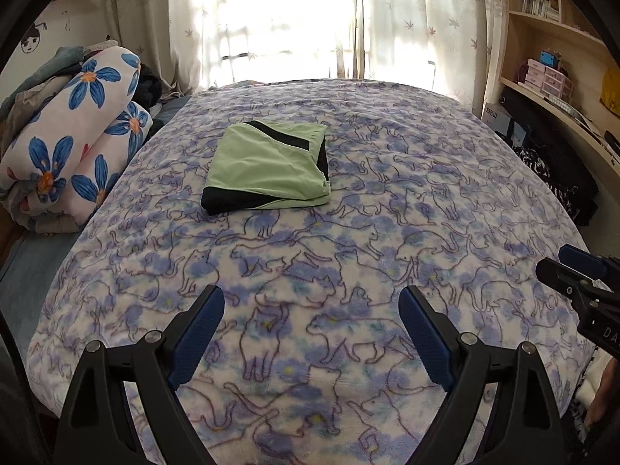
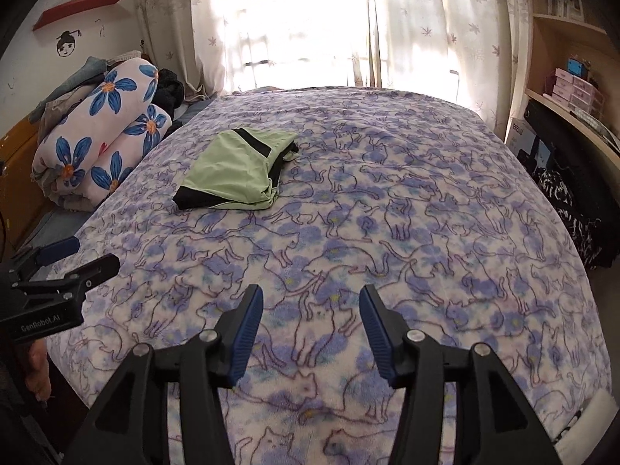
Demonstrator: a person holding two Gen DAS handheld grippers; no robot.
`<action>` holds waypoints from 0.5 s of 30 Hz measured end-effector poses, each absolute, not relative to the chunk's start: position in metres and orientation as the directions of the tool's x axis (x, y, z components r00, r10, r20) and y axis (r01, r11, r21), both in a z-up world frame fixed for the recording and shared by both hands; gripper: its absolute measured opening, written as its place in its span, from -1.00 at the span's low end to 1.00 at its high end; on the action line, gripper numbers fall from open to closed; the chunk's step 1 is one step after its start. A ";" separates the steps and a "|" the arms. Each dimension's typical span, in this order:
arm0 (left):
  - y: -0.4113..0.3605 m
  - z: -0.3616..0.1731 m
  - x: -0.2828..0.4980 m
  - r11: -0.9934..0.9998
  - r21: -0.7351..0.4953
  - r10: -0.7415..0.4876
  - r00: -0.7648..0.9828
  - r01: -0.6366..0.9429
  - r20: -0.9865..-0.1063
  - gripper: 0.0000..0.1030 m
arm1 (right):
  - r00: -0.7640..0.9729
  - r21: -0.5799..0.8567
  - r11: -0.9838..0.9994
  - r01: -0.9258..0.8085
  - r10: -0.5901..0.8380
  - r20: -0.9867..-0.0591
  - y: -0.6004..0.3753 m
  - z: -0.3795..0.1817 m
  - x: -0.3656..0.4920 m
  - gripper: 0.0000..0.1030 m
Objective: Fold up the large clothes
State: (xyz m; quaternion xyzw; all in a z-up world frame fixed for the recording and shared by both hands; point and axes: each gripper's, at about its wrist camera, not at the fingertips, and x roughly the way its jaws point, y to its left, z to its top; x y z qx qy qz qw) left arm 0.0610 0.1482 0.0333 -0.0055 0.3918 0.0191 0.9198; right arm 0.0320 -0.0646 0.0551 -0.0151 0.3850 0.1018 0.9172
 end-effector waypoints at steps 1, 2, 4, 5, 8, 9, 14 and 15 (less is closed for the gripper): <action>0.143 0.031 0.056 0.999 0.002 0.032 0.691 -0.044 -0.722 0.76 | 0.687 0.057 0.979 -0.197 0.179 -0.704 -0.066 0.053 0.024 0.23; 0.137 0.029 0.050 0.999 -0.014 0.024 0.691 -0.050 -0.722 0.76 | 0.691 0.060 0.980 -0.192 0.178 -0.700 -0.068 0.051 0.018 0.32; 0.127 0.024 0.040 0.997 -0.048 0.004 0.690 -0.057 -0.724 0.76 | 0.702 0.068 0.981 -0.180 0.177 -0.689 -0.071 0.047 0.004 0.34; 0.121 0.020 0.034 0.996 -0.065 -0.007 0.685 -0.060 -0.728 0.76 | 0.703 0.077 0.982 -0.173 0.178 -0.689 -0.072 0.044 -0.002 0.34; 0.106 0.011 0.021 0.994 -0.090 -0.027 0.673 -0.060 -0.740 0.76 | 0.691 0.110 0.981 -0.158 0.189 -0.698 -0.077 0.035 -0.015 0.34; 0.103 0.008 0.018 0.994 -0.090 -0.026 0.670 -0.062 -0.742 0.76 | 0.686 0.115 0.981 -0.159 0.193 -0.702 -0.078 0.032 -0.018 0.34; 0.095 0.002 0.007 0.993 -0.074 0.005 0.667 -0.090 -0.745 0.76 | 0.688 0.107 0.981 -0.164 0.191 -0.700 -0.079 0.023 -0.034 0.34; 0.095 0.002 0.005 0.993 -0.074 0.005 0.666 -0.091 -0.746 0.76 | 0.690 0.109 0.981 -0.162 0.192 -0.698 -0.080 0.023 -0.036 0.34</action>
